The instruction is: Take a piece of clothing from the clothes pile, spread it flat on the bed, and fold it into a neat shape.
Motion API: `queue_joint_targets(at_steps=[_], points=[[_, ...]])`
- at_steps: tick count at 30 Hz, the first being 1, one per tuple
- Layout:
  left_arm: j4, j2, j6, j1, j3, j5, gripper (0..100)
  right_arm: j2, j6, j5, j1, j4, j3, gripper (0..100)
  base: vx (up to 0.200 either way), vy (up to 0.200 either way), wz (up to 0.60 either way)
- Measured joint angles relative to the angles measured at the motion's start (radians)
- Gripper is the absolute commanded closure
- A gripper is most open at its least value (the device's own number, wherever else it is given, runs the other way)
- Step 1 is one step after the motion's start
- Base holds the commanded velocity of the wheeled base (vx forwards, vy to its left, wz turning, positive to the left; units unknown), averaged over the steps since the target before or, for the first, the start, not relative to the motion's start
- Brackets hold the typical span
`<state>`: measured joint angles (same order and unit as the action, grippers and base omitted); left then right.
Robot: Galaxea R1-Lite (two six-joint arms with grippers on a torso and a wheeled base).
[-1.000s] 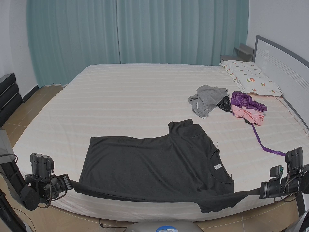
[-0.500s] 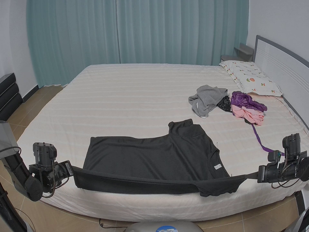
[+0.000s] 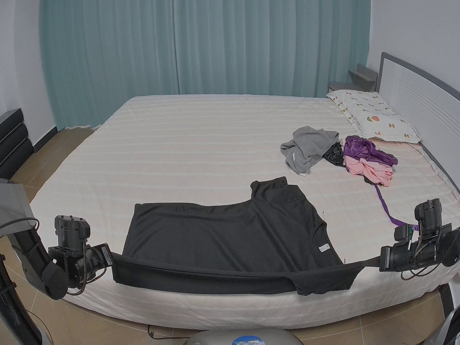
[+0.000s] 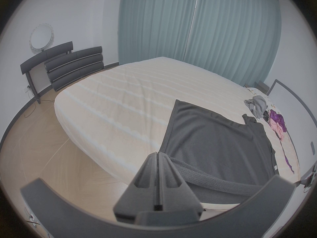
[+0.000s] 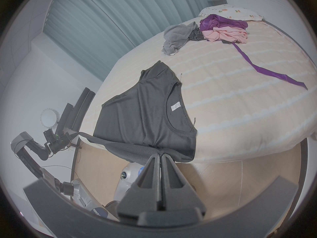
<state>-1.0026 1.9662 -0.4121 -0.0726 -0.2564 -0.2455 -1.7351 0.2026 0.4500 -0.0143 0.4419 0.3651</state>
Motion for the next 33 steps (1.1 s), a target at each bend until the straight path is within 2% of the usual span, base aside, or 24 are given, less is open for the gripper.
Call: queue_joint_targets(at_steps=[33], points=[[0.014, 0.317, 0.041, 0.001, -0.287, -0.008, 100, -0.361, 0.03, -0.02, 0.014, 0.0, 0.331, 100, 0.0, 0.0, 0.0]])
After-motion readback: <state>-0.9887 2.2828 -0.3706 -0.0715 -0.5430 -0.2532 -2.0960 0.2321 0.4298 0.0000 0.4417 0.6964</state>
